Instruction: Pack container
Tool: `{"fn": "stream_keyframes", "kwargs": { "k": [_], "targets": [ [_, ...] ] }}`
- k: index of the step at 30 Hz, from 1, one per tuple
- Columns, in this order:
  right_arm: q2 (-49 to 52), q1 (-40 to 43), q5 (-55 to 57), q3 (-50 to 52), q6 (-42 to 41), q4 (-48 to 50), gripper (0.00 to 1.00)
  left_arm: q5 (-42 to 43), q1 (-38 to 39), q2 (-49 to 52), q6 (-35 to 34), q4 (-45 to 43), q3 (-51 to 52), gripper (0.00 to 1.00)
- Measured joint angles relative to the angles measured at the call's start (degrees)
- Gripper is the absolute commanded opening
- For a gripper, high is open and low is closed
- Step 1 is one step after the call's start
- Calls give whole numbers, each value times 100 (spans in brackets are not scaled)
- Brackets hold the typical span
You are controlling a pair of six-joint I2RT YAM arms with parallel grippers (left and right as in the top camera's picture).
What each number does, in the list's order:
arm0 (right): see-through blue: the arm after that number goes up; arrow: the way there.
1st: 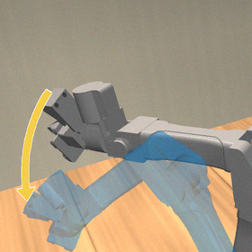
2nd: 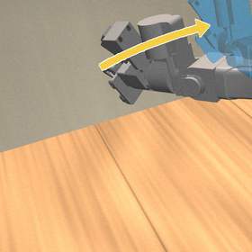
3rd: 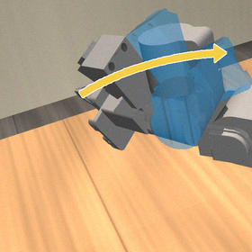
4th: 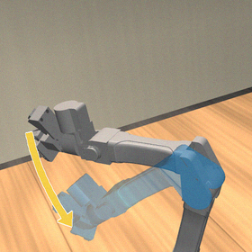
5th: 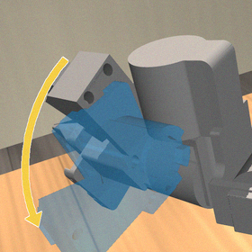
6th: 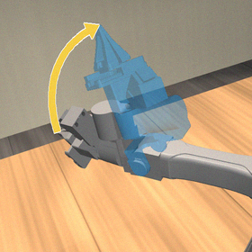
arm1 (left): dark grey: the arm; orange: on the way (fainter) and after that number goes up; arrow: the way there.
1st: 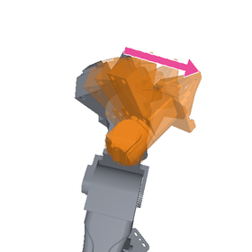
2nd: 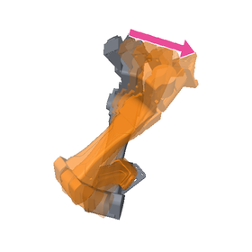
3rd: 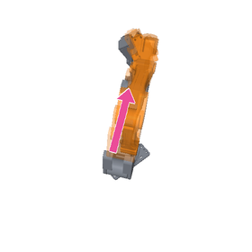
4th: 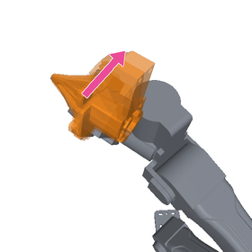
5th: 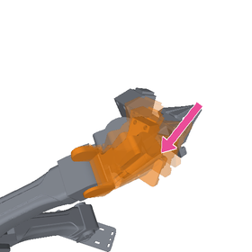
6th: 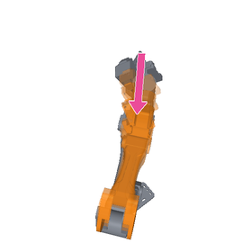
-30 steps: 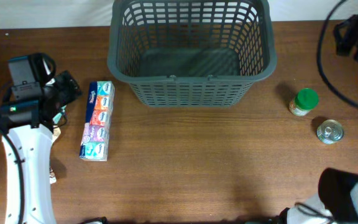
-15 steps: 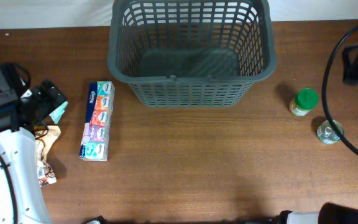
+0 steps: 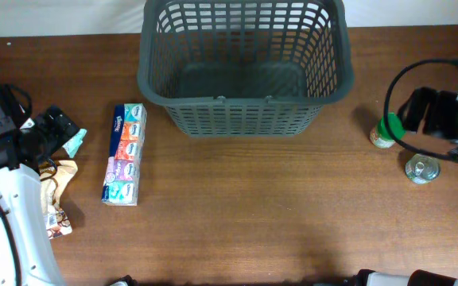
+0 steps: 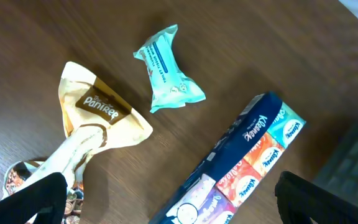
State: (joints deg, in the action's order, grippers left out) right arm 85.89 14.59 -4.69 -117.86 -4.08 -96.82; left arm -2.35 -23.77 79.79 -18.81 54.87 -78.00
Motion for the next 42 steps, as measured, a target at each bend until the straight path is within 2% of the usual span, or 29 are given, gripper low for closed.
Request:
{"fn": "stream_keyframes", "kwargs": {
  "k": [6,19,32,42],
  "targets": [
    [90,0,278,610,-170,667,99,0,0,0,-2,2,0,100],
    [732,0,734,678,-98,2153,99,-2,0,0,0,11,0,100],
    [2142,0,658,680,487,2562,99,0,0,0,-2,24,0,100],
    [2402,2,588,688,870,2813,99,-2,0,0,0,26,0,100]
  ]
}}
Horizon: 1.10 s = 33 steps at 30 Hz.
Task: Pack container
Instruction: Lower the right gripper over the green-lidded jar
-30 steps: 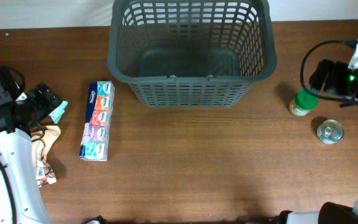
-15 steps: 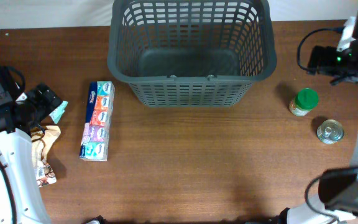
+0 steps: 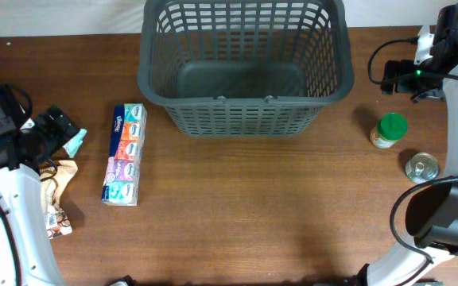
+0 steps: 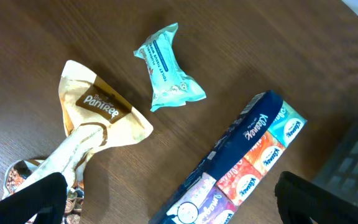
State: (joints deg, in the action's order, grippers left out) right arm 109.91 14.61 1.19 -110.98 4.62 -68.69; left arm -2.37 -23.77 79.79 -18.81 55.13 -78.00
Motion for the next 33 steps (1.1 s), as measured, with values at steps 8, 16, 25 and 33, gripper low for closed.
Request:
{"fn": "stream_keyframes", "kwargs": {
  "k": [8,16,25,33],
  "targets": [
    [81,337,-44,37,98,-26,99,0,0,0,-2,0,0,100],
    [470,584,-365,55,94,-85,99,0,0,0,0,0,0,100],
    [828,402,-114,55,-352,-378,99,0,0,0,0,0,0,100],
    [1027,398,-9,59,-791,-603,99,0,0,0,0,2,0,100]
  ]
}}
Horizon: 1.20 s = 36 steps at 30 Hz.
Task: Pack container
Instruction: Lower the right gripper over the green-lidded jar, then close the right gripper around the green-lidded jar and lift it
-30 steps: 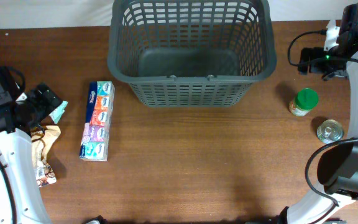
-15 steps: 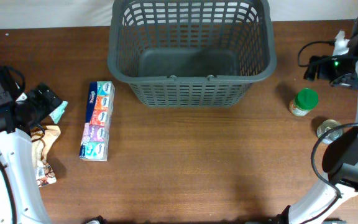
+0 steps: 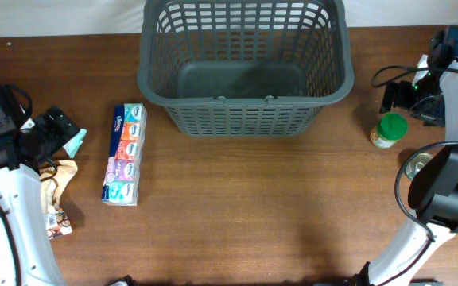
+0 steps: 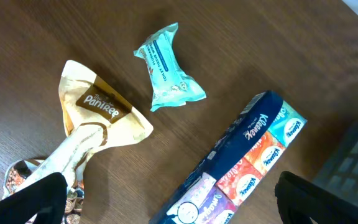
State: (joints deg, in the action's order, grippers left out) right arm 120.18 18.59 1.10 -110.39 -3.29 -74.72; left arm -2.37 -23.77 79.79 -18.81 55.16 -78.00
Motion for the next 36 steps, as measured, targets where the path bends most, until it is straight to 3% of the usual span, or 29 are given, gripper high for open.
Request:
{"fn": "stream_keyframes", "kwargs": {
  "k": [18,36],
  "targets": [
    [7,0,20,1180,-81,498,99,0,2,0,-2,4,0,100],
    [7,0,20,1228,-404,879,99,0,0,0,0,13,0,100]
  ]
}}
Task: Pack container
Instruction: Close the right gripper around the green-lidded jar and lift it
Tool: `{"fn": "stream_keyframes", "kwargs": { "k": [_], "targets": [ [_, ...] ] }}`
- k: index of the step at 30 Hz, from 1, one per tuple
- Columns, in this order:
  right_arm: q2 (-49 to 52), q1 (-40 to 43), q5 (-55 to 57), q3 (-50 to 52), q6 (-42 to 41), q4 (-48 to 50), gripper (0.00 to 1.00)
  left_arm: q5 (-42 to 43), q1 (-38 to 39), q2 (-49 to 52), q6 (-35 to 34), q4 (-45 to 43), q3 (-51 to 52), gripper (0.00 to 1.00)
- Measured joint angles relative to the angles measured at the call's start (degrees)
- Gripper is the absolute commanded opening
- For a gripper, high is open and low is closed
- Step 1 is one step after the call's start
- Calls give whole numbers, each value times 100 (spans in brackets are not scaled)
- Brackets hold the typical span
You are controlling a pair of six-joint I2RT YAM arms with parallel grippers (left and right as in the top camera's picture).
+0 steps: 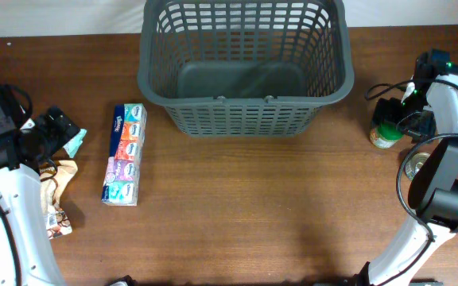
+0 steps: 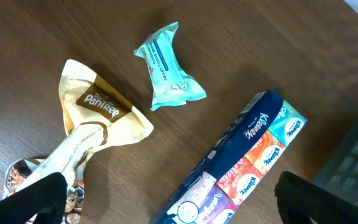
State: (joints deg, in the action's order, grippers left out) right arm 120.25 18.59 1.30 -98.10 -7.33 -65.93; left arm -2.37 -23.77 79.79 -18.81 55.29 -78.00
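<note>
The grey slatted basket (image 1: 245, 111) stands at the back centre with nothing showing inside. A multi-colour tissue pack (image 1: 124, 153) (image 2: 241, 168) lies left of it. Further left are a teal wipes packet (image 1: 75, 142) (image 2: 168, 67) and a tan snack bag (image 1: 59, 195) (image 2: 95, 121). My left gripper (image 1: 56, 127) (image 2: 169, 190) hovers open over these, holding nothing. My right gripper (image 1: 391, 110) sits over the top of a green-lidded jar (image 1: 383, 138); its jaws cannot be made out, and the lid is covered.
A silver can (image 1: 414, 166) stands just in front of the jar, partly behind my right arm. The brown table's (image 1: 253, 214) back edge runs behind the basket. Cables loop around the right arm.
My right gripper was just behind and to the right of the jar; now it is over the jar's lid and hides the green. The left arm and its items have not moved.
My right gripper was first close beside the jar on its right. Then it was well behind it at the back right, the jar standing free. Then it was just behind the jar, and now it covers the lid. The left side stayed unchanged throughout.
</note>
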Motion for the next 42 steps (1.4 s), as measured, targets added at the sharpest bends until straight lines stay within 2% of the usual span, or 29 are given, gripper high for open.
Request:
{"fn": "stream_keyframes", "kwargs": {
  "k": [13,35,41,42],
  "targets": [
    [428,0,-2,-2,-15,22,99,2,0,0,0,0,0,100],
    [487,-153,-70,-24,184,170,100,0,0,0,0,0,0,100],
    [487,-251,-70,-24,197,175,97,0,0,0,-2,0,0,100],
    [487,-254,-70,-24,199,177,92,0,0,0,0,0,0,100]
  ]
}}
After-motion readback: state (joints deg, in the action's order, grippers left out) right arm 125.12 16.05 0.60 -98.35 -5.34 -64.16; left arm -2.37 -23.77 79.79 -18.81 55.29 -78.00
